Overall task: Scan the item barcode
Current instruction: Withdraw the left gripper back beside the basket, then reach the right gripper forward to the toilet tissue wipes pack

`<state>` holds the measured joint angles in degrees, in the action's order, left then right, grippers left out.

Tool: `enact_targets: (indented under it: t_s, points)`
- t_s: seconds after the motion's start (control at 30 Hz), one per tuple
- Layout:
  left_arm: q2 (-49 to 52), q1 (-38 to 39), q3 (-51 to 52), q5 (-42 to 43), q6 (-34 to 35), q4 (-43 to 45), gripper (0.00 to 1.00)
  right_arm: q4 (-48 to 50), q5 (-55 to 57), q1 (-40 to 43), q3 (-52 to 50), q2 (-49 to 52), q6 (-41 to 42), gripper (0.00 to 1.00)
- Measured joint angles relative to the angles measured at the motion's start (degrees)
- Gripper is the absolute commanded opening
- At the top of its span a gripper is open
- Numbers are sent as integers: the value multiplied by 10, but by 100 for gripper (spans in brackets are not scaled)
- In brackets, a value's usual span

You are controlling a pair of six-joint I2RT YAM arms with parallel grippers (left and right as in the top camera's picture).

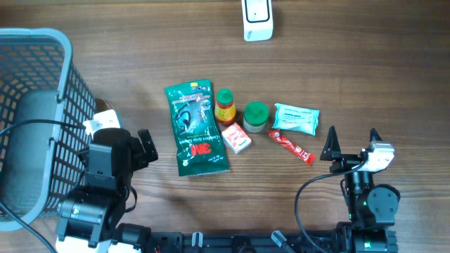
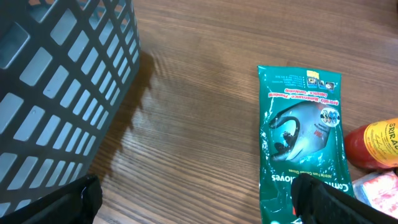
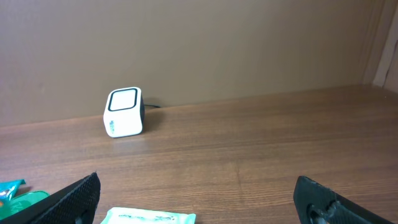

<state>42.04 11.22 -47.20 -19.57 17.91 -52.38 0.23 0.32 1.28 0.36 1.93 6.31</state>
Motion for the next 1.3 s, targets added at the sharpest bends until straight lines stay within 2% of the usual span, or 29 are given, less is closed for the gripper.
enact_targets:
  t_s: [1.17, 1.3]
  points:
    - [0, 0, 0, 0, 0, -8, 100, 2, 11, 0, 0, 0, 0, 100]
    - [0, 0, 0, 0, 0, -8, 100, 61, 13, 0, 0, 0, 0, 100]
